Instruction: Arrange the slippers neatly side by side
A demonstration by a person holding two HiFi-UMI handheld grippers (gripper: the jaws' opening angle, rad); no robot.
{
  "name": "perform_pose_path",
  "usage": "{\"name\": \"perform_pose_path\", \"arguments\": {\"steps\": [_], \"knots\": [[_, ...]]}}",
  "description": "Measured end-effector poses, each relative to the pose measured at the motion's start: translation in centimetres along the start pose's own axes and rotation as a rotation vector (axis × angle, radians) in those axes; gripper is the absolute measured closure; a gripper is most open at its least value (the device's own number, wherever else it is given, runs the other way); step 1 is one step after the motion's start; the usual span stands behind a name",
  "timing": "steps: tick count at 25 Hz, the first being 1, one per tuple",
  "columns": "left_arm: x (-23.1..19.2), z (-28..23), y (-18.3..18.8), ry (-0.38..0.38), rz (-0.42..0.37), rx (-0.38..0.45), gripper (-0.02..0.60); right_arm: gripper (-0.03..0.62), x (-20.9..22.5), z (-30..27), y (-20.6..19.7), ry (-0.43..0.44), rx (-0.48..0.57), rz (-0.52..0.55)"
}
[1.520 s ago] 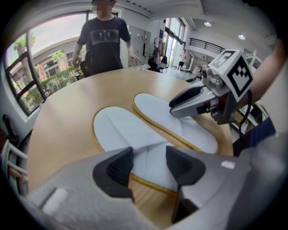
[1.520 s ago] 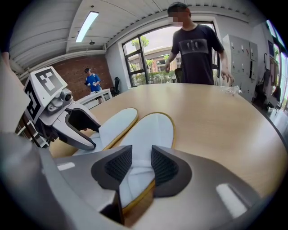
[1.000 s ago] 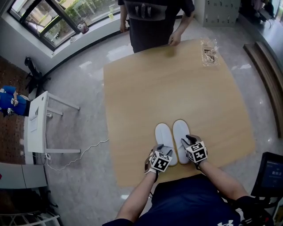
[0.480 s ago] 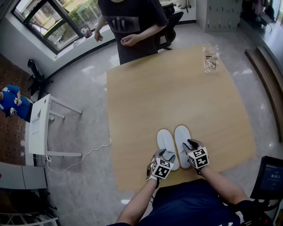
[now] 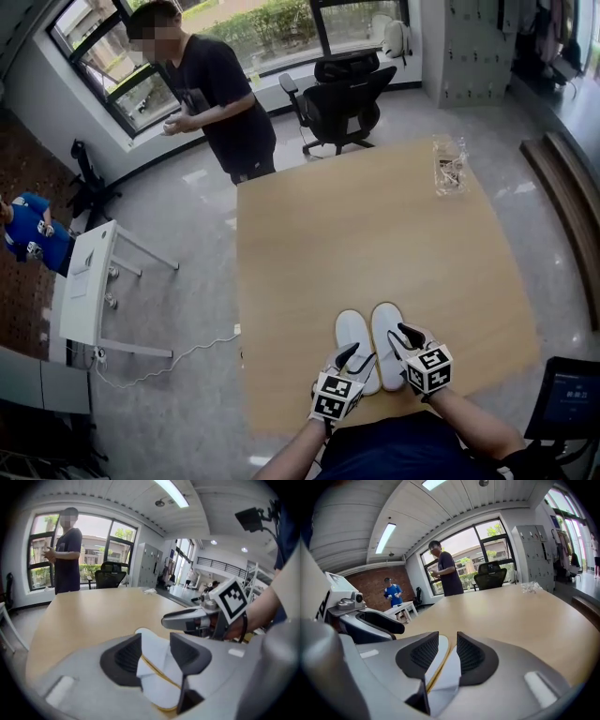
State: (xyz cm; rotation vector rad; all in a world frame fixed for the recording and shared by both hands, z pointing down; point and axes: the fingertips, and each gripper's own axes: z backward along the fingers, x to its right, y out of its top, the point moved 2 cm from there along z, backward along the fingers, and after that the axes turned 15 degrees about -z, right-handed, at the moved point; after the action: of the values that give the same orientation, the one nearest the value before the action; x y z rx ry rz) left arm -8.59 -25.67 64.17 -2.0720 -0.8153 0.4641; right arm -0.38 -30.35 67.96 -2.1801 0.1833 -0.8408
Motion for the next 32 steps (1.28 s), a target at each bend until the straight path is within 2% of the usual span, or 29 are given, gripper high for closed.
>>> {"name": "perform_pose_path", "arguments": {"steps": [3,7,11,13,16,21,32], "knots": [[-0.2,1.8,2.9,0.015,0.021,0.107,0.431,0.467,-2.0,1.6,2.3,0.046,0.051,0.028],[-0.3,4.0,6.1,0.033,-0.004,0.212,0.465,0.474,-4.9,4.0,5.4,0.109,0.128,0.041],[-0.2,5.9,8.8,0.060,-0.036,0.306,0.497,0.564,-8.9,6.5,8.9,0.197,0.200,0.078],[0.3,6.9,10.4,0.055,-0.044,0.349,0.514,0.579,-10.6,7.6,10.4,0.231,0.242,0.110],[0.5,8.3,12.2,0.075,-0.089,0.387,0.529,0.582,-12.6,8.9,12.4,0.263,0.311,0.150],[0.7,10.1,14.5,0.097,-0.139,0.456,0.529,0.582,-14.6,10.2,13.6,0.322,0.344,0.186],[0.1,10.9,15.4,0.108,-0.108,0.500,0.529,0.582,-15.7,10.9,14.7,0.342,0.375,0.209]]}}
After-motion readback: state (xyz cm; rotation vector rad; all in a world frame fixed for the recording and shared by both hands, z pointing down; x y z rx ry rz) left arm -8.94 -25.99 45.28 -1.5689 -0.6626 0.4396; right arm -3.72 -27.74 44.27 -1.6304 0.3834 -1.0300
